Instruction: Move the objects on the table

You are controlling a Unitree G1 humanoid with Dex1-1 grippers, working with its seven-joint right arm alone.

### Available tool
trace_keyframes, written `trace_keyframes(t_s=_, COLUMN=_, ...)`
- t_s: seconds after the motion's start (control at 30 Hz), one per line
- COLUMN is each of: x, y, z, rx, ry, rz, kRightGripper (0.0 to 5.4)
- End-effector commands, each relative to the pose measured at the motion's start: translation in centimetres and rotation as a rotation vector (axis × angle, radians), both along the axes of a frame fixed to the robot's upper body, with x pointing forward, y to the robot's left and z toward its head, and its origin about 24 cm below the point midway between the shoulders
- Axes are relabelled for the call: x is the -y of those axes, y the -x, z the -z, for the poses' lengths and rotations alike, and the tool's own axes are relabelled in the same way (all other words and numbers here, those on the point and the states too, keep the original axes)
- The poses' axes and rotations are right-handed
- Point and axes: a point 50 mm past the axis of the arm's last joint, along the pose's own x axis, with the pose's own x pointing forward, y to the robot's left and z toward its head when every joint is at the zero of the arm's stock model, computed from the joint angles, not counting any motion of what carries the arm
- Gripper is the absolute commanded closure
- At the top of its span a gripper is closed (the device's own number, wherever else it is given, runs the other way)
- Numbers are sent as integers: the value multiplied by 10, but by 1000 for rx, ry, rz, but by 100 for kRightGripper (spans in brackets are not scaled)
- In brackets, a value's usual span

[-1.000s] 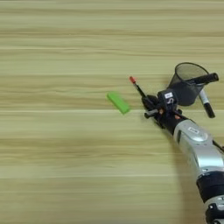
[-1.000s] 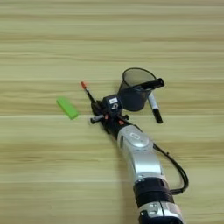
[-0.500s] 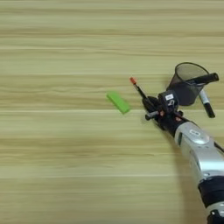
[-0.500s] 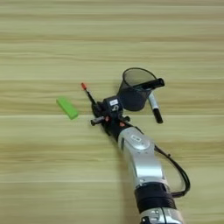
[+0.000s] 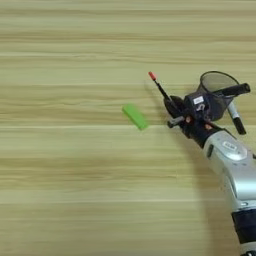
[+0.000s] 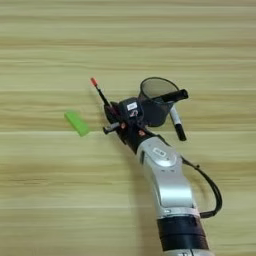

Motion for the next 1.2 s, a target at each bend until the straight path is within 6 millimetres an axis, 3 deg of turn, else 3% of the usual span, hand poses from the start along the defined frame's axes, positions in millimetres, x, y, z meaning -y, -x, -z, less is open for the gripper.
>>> trace_keyframes(t_s=0.03, x=4, y=-3, z=-47, rx=180, ry=10, rz=13, kRightGripper=467)
trace_keyframes(t_s=0.3, x=26, y=7, z=-70, rx=242, ry=34, rz=85, kRightGripper=467)
trace_keyframes(t_s=0.63, x=79, y=21, z=-96, rx=312, ry=78, rz=257, kRightGripper=467)
trace_keyframes(t_s=0.93, x=119, y=33, z=-98, rx=301, ry=111, rz=398, kRightGripper=467)
trace_keyframes(t_s=1.2, x=143, y=34, z=-82, rx=234, ry=105, rz=477, kRightGripper=467)
